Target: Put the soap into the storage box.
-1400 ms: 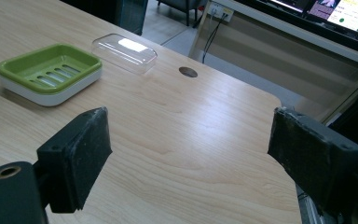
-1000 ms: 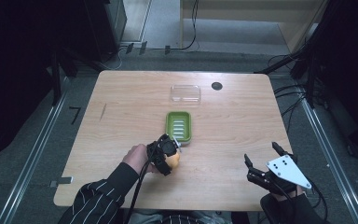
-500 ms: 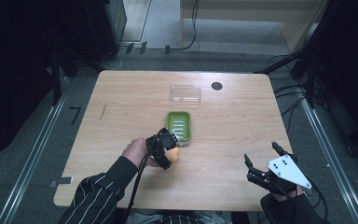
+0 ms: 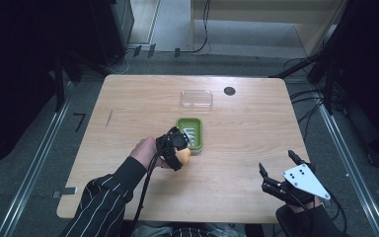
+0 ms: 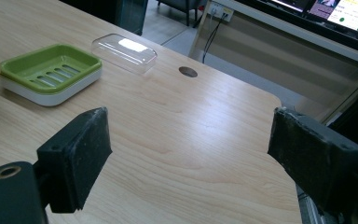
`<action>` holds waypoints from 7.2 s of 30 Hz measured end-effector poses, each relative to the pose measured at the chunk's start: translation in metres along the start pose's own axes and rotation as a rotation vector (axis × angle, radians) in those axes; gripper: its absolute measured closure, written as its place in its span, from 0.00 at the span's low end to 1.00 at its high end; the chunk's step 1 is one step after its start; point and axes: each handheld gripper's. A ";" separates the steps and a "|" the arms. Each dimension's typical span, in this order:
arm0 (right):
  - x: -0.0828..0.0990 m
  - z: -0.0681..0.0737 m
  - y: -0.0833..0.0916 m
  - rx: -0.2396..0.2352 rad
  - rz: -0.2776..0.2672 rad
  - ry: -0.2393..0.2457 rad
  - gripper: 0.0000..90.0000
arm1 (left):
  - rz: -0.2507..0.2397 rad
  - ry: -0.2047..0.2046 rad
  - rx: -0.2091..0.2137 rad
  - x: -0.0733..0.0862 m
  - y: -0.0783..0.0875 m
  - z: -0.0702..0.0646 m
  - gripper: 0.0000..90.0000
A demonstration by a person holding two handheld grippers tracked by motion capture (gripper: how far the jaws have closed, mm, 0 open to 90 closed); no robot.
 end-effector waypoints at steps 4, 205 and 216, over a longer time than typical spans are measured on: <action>0.000 0.001 0.000 0.002 0.002 0.002 0.15 | -0.006 -0.007 -0.001 -0.004 0.002 0.002 0.44; 0.001 0.000 0.002 0.007 -0.009 0.004 0.15 | 0.069 0.132 -0.015 0.022 -0.002 0.026 0.00; 0.001 0.000 0.002 0.008 -0.007 0.005 0.15 | 0.078 0.144 -0.009 0.045 -0.009 0.010 0.00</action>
Point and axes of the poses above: each handheld gripper's, and its own axes: y roughly backward along the jaws, x roughly out of its underside, z roughly to its left, and after that the axes turned 12 degrees about z, right-handed
